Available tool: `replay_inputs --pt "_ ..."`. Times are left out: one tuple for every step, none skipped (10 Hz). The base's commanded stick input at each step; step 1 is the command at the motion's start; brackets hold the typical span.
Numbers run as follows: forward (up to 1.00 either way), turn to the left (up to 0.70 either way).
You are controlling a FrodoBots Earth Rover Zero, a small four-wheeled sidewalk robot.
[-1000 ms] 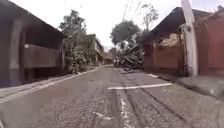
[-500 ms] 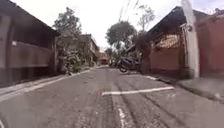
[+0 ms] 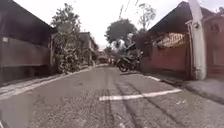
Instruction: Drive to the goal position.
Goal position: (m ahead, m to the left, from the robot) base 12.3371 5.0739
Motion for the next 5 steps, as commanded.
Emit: replay_inputs --pt "0.70 0.01" --pt "0.70 0.01" --pt "0.70 0.01" --pt "0.70 0.01" --pt "0.70 0.01"
